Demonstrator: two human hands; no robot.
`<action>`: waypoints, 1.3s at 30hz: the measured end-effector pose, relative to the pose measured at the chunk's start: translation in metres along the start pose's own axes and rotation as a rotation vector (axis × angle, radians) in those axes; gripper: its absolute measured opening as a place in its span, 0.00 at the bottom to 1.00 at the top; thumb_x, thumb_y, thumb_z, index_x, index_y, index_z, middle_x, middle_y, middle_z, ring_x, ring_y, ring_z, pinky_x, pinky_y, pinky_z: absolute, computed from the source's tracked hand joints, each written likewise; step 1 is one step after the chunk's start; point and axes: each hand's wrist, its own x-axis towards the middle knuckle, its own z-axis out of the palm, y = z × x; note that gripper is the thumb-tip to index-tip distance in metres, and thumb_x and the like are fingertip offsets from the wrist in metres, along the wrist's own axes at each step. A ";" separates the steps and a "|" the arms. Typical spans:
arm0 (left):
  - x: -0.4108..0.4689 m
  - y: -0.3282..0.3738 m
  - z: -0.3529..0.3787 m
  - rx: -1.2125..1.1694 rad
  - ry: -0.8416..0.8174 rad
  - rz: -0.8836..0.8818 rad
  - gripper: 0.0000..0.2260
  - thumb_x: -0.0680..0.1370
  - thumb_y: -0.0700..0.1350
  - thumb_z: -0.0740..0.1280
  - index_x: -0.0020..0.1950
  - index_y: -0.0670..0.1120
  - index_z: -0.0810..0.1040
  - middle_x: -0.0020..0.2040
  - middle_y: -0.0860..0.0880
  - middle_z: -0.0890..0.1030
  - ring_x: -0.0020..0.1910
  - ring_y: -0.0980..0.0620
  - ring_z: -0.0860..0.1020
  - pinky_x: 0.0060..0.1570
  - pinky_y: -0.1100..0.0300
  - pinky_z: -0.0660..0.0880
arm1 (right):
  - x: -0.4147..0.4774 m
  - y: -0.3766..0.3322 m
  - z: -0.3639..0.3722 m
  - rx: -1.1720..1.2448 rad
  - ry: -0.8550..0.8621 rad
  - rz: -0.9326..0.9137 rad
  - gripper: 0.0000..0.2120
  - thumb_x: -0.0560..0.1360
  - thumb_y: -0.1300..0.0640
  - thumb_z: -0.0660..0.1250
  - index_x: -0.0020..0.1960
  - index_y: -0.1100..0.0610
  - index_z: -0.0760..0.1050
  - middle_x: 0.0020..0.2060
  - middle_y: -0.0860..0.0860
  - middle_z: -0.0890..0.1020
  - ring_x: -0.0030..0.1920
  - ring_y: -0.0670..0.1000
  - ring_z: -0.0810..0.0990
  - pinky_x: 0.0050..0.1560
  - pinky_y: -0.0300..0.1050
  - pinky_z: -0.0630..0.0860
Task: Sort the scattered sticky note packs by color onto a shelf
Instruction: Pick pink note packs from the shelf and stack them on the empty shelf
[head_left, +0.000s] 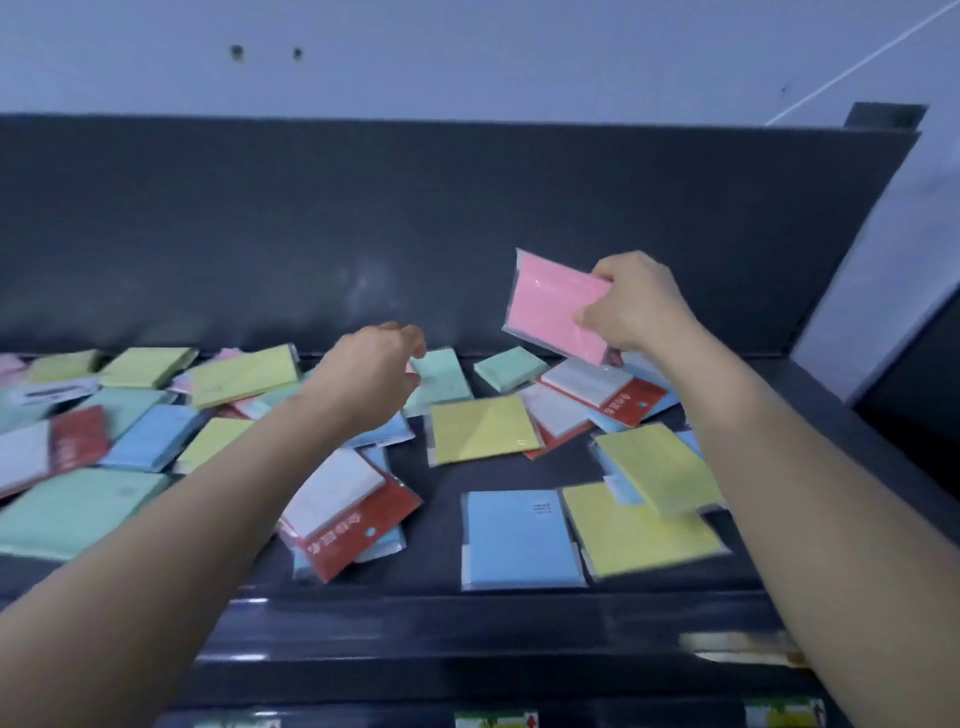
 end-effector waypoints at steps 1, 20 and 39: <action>-0.005 -0.014 0.000 -0.006 -0.011 -0.034 0.12 0.77 0.42 0.64 0.59 0.44 0.74 0.58 0.46 0.77 0.56 0.43 0.75 0.53 0.54 0.71 | -0.001 -0.011 0.007 0.029 -0.019 -0.020 0.03 0.72 0.66 0.65 0.44 0.64 0.77 0.41 0.58 0.78 0.41 0.59 0.77 0.34 0.43 0.70; 0.033 -0.098 0.032 -0.126 -0.158 -0.122 0.15 0.75 0.44 0.65 0.62 0.46 0.75 0.61 0.47 0.77 0.61 0.44 0.73 0.61 0.52 0.70 | 0.005 -0.068 0.056 0.040 -0.066 -0.095 0.15 0.73 0.67 0.62 0.55 0.55 0.79 0.47 0.53 0.76 0.46 0.57 0.76 0.41 0.42 0.68; -0.047 -0.234 -0.002 -0.101 -0.104 -0.586 0.12 0.76 0.44 0.66 0.59 0.45 0.77 0.56 0.44 0.78 0.53 0.43 0.76 0.48 0.57 0.71 | 0.008 -0.181 0.121 0.119 -0.217 -0.367 0.12 0.75 0.63 0.65 0.56 0.55 0.79 0.54 0.55 0.79 0.48 0.58 0.78 0.45 0.44 0.73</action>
